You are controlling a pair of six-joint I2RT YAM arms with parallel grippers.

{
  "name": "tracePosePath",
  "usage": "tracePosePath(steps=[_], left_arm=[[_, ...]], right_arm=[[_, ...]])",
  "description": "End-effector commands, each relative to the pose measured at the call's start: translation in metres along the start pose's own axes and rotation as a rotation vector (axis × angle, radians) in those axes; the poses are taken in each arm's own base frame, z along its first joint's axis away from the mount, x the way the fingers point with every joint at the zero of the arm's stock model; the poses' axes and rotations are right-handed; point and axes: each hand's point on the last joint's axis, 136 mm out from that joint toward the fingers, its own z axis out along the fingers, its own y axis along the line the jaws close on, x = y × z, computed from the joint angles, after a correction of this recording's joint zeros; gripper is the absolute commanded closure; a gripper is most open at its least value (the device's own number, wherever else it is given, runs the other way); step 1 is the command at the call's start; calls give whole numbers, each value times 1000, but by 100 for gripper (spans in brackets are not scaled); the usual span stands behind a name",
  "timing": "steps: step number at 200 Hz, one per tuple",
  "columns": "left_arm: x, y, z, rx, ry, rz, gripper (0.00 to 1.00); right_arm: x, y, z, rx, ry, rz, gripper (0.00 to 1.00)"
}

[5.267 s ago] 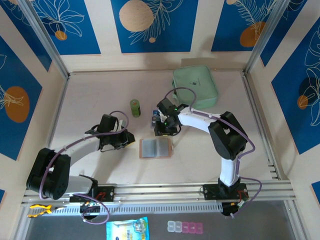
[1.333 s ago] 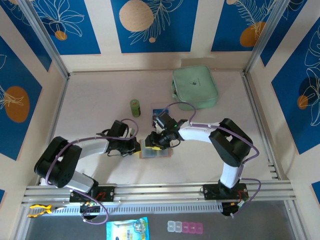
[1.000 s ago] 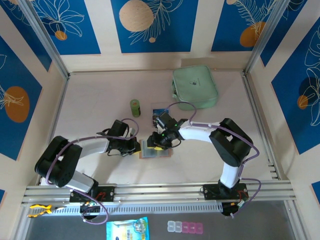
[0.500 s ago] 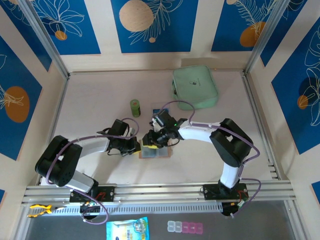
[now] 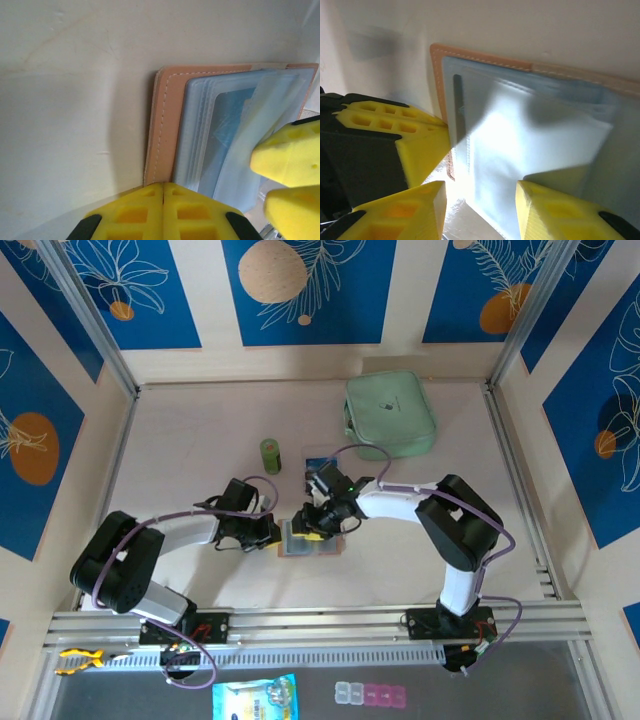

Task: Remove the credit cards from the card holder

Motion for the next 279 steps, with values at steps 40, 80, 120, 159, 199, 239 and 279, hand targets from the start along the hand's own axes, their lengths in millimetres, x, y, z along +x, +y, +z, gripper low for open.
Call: tracePosePath(steps=[40, 80, 120, 159, 199, 239, 279], left_arm=[[-2, 0, -10, -49, -19, 12, 93], [-8, -27, -22, 34, -46, 20, 84], [-10, -60, -25, 128, -53, 25, 72], [-7, -60, -11, 110, -27, -7, 71], [-2, -64, 3, 105, 3, -2, 71], [-1, -58, 12, 78, 12, -12, 72], [-4, -65, 13, 91, 10, -5, 78]], right_arm=[[7, -12, -5, 1, 21, 12, 59], [7, -14, -7, -15, 14, 14, 59], [6, -17, -7, -64, 14, 29, 59], [3, -18, -10, -125, 10, 52, 60], [4, -18, -9, -183, 24, 67, 62], [4, -19, -9, -197, 29, 70, 62], [4, -18, -13, -207, 17, 68, 62]])
